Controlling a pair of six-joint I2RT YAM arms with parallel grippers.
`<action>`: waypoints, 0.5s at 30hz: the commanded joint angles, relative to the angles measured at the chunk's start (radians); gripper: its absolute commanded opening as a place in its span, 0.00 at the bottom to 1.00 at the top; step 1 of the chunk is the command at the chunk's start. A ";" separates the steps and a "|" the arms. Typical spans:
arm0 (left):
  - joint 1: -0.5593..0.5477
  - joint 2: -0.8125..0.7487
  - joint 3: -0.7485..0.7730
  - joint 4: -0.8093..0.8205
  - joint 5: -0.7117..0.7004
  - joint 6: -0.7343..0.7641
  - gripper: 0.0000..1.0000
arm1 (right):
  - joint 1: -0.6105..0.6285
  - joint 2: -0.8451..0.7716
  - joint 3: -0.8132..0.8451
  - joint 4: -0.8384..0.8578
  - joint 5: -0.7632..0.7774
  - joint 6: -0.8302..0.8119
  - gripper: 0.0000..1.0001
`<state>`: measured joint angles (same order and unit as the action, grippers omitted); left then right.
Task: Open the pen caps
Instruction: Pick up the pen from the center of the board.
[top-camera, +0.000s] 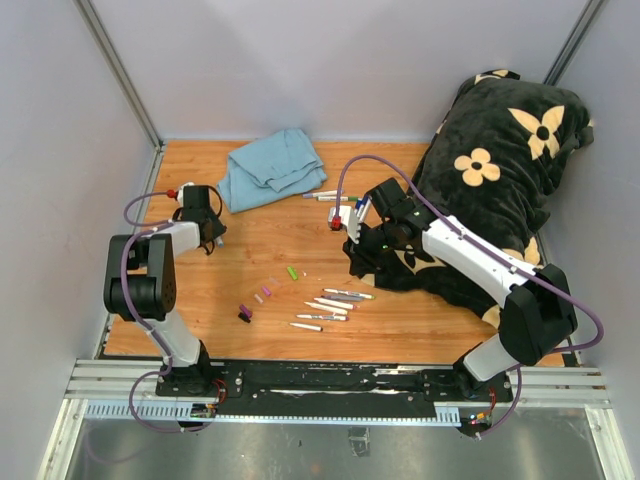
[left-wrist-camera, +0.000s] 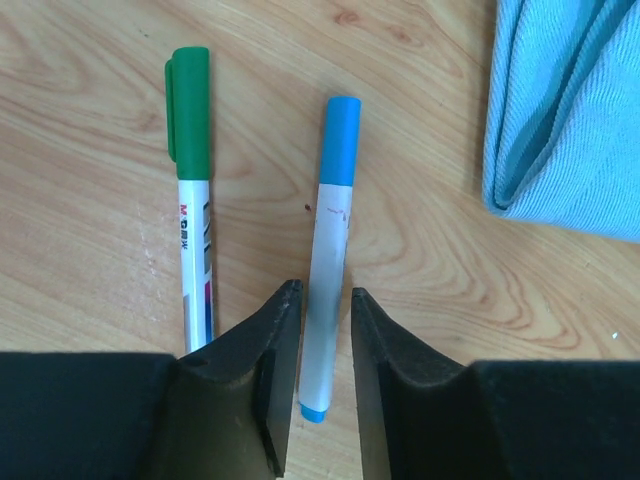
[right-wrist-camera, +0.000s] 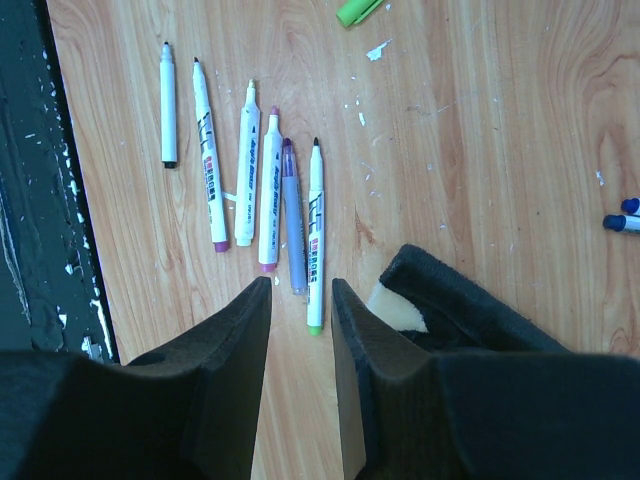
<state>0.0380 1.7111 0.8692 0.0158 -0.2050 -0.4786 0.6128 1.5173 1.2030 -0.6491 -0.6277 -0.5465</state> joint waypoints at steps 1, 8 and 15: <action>0.006 0.033 0.015 -0.069 0.044 0.005 0.30 | -0.024 -0.025 -0.008 -0.012 -0.015 0.004 0.32; -0.073 0.019 0.035 -0.147 -0.009 0.030 0.21 | -0.027 -0.029 -0.007 -0.012 -0.015 0.003 0.32; -0.152 -0.070 -0.041 -0.191 -0.069 0.026 0.20 | -0.028 -0.037 -0.008 -0.012 -0.018 0.002 0.32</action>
<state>-0.0792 1.6966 0.8867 -0.0814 -0.2367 -0.4629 0.6125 1.5143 1.2030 -0.6491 -0.6281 -0.5465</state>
